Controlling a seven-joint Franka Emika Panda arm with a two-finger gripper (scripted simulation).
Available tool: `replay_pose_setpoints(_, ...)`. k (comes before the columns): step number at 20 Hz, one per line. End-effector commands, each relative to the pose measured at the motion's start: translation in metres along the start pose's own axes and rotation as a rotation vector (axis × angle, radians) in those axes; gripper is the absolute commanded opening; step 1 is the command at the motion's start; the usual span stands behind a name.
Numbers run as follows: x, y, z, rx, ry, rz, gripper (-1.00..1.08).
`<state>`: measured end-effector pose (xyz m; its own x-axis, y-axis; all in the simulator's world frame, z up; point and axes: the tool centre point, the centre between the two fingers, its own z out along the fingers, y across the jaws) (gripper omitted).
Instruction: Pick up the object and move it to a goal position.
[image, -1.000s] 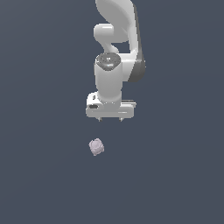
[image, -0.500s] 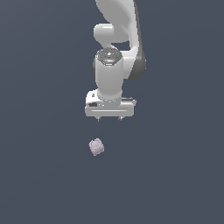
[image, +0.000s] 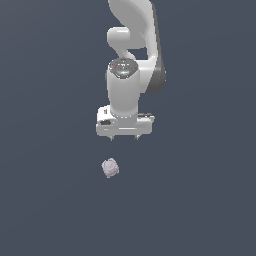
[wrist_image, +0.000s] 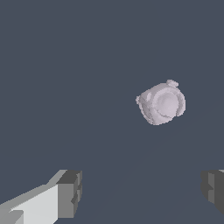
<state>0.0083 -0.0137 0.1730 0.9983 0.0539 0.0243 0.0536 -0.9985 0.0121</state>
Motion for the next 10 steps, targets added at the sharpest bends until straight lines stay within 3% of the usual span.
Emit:
replay_pose_setpoints(1, 0.004, 0.003, 0.004, -0.001, -0.002, -0.023, 1.0)
replay_pose_setpoints(10, 0.027, 0.023, 0.028, 0.0, -0.01, -0.17, 1.0)
